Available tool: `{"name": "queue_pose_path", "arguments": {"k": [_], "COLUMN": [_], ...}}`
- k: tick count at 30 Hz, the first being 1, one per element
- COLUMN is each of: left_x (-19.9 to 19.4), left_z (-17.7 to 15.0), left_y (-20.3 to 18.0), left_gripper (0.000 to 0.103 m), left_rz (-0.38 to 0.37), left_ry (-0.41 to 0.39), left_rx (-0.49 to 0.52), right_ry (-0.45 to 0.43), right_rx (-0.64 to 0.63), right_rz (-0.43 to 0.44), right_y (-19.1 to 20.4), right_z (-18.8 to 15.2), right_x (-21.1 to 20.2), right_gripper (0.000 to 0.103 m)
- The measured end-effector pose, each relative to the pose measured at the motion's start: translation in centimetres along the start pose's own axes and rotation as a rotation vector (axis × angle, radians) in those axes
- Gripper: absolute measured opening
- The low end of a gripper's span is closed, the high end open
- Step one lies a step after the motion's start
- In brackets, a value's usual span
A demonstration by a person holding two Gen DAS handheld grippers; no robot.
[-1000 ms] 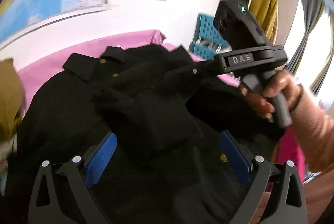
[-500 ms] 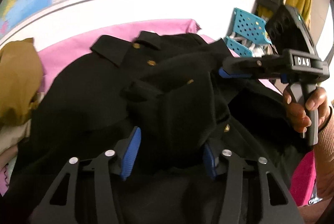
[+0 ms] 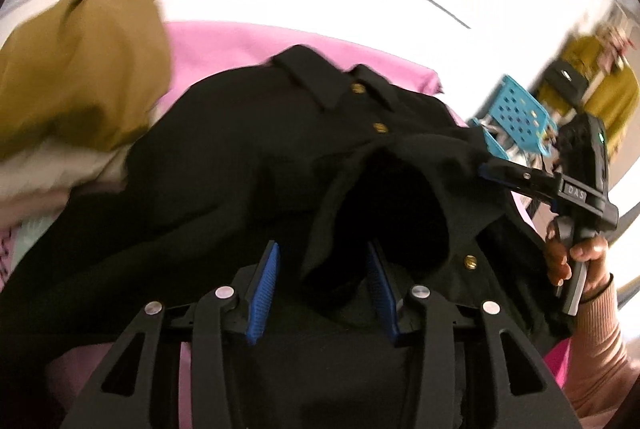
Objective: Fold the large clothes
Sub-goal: 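Grasp the jacket hem with the left tool while the right tool holds the body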
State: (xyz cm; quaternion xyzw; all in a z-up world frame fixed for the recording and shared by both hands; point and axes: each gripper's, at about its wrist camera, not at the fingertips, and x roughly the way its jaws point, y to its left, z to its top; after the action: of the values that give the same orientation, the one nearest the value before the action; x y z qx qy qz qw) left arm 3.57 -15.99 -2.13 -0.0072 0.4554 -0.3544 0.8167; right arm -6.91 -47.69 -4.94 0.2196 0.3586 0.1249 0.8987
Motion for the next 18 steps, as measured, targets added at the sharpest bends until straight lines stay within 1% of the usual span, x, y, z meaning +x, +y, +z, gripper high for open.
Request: {"name": "queue_pose_path", "arguments": {"k": [1,2,4,6,7,8,11,12,13,14,15,18], "left_x": [-0.2,-0.3,-0.6,-0.9,-0.9,-0.9,-0.8,-0.8,-1.1,-1.2,-1.7,-2.7], "left_z": [-0.1,-0.3,-0.5,-0.7,-0.7,-0.7,-0.4,-0.2,-0.1,0.0,0.1,0.3], "left_y": [0.6,1.4,2.2,2.5,2.6,2.5,2.0,1.9,1.6,1.4,1.1,0.8], "left_gripper": [0.043,0.047,0.051,0.063,0.067,0.073,0.077,0.079,0.080,0.083,0.085,0.090], "left_rz": [0.008,0.012,0.007,-0.018,-0.029,-0.029,-0.033,-0.040,-0.064,-0.083,-0.098,-0.103], "left_ry": [0.002,0.007,0.009,0.009,0.013,0.014,0.009,0.004,-0.009,-0.019,-0.041,-0.081], "left_rx": [-0.016,-0.035,-0.052,-0.055,-0.052,-0.047,-0.027,-0.021,-0.010,0.000,0.020,0.043], "right_ry": [-0.009,-0.023,-0.040,-0.058,-0.060,-0.054,-0.011,0.007,0.023,0.032,0.050,0.045], "right_rx": [-0.003,-0.007,-0.013,-0.022,-0.024,-0.025,-0.073,-0.091,-0.121,-0.139,-0.169,-0.236], "right_rz": [-0.028,-0.060,-0.108,-0.180,-0.218,-0.236,-0.318,-0.329,-0.353,-0.365,-0.382,-0.447], "right_y": [-0.3,-0.7,-1.5,-2.3,-2.7,-3.0,-3.1,-2.9,-2.6,-2.4,-2.2,-1.7], "right_z": [0.3,0.6,1.3,1.8,2.0,2.1,1.8,1.7,1.5,1.4,1.4,1.7], "right_x": [-0.2,-0.4,-0.7,-1.0,-1.0,-0.8,0.8,1.4,2.3,2.9,3.8,5.6], "right_gripper": [0.059,0.060,0.060,0.064,0.066,0.067,0.067,0.067,0.067,0.066,0.062,0.054]}}
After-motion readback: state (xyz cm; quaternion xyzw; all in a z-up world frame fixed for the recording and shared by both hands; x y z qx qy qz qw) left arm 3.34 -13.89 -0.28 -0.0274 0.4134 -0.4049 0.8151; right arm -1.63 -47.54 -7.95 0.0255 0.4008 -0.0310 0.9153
